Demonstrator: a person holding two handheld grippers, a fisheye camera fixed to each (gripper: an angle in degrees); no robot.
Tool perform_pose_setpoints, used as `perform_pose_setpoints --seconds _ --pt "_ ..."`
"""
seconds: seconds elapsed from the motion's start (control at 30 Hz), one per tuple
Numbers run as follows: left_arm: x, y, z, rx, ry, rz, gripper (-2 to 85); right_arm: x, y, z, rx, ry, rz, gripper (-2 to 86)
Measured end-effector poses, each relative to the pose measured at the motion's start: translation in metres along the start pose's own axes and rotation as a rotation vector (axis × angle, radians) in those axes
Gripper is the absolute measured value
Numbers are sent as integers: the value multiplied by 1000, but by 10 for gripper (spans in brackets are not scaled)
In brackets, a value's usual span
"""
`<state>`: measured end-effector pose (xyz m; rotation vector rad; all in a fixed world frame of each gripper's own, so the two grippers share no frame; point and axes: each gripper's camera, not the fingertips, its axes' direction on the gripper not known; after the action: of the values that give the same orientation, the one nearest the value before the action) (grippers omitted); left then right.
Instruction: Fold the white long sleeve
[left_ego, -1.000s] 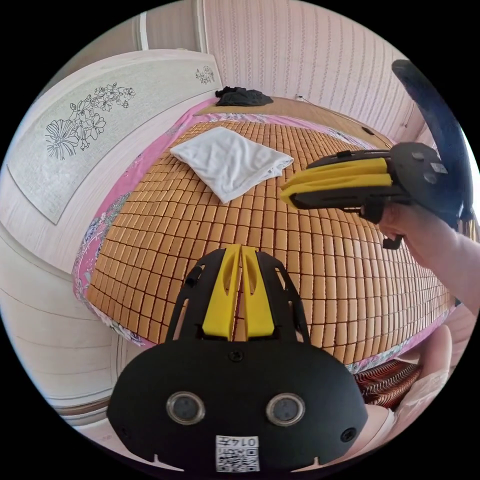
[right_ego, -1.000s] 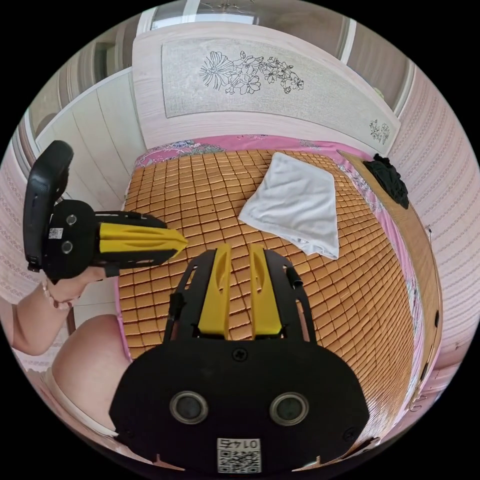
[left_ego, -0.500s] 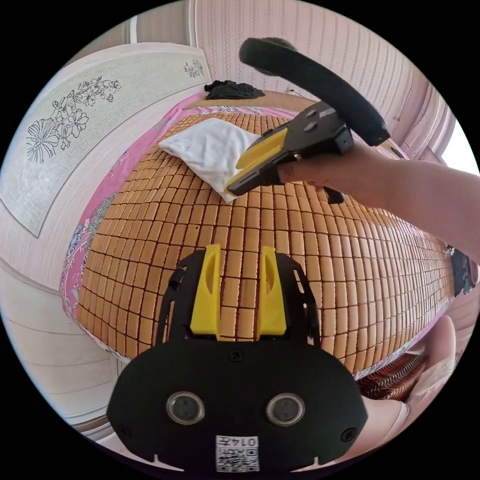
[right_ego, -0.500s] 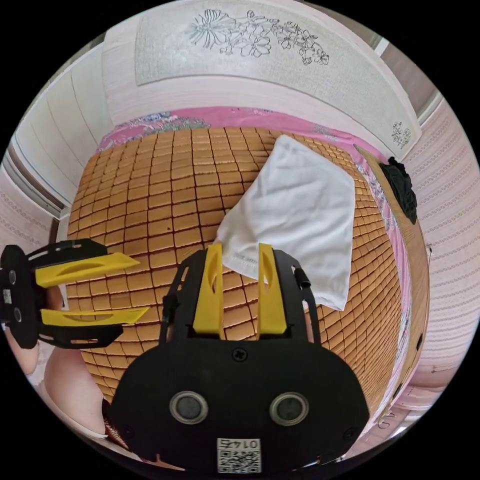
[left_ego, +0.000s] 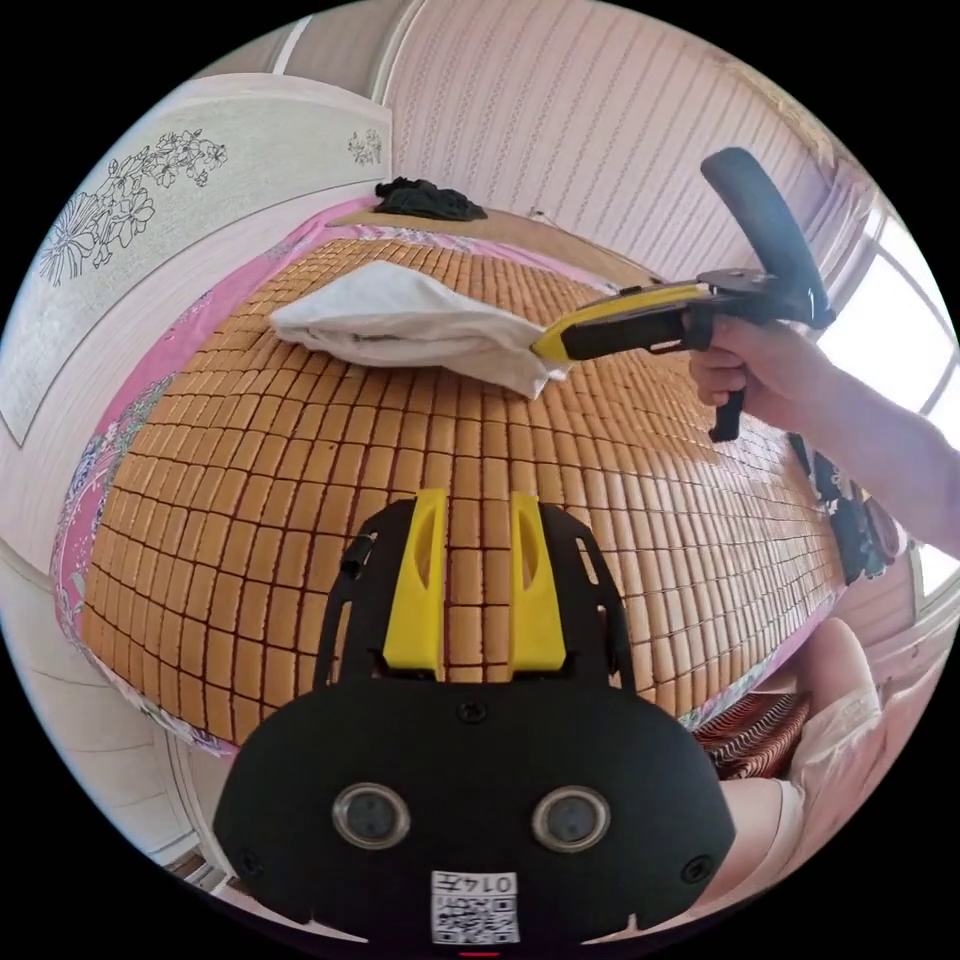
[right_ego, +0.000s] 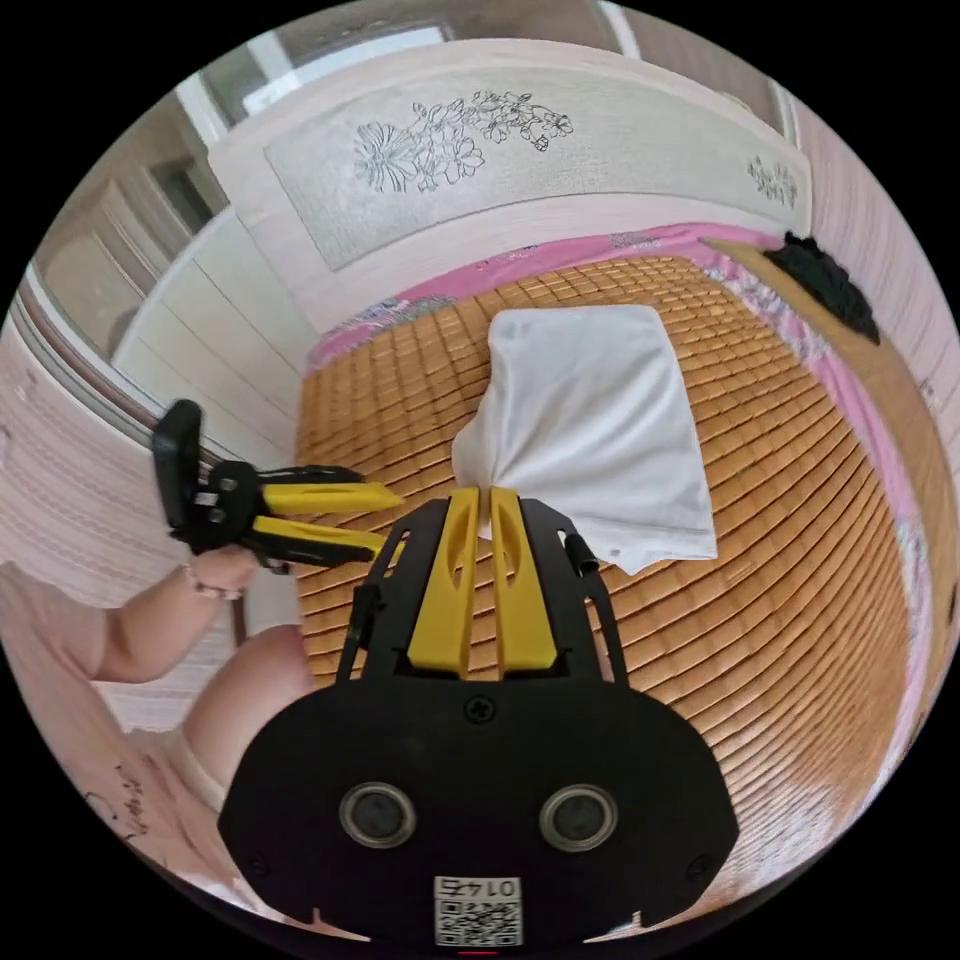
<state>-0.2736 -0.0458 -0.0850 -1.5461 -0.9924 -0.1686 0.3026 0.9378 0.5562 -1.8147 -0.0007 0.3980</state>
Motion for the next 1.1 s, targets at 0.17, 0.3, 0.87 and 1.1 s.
perform_pose_setpoints --seconds 0.17,0.3,0.87,1.1 --pt "44 12 -25 102 128 56 131 -31 69 -48 44 -285 -10 42" --pt "64 44 -45 100 189 13 63 -45 122 -86 126 -334 53 47" --pt "85 105 -68 -141 196 -36 137 -8 306 -232 264 245 502 19" --pt "88 92 -61 -174 250 -116 84 -31 329 -238 161 333 477 103"
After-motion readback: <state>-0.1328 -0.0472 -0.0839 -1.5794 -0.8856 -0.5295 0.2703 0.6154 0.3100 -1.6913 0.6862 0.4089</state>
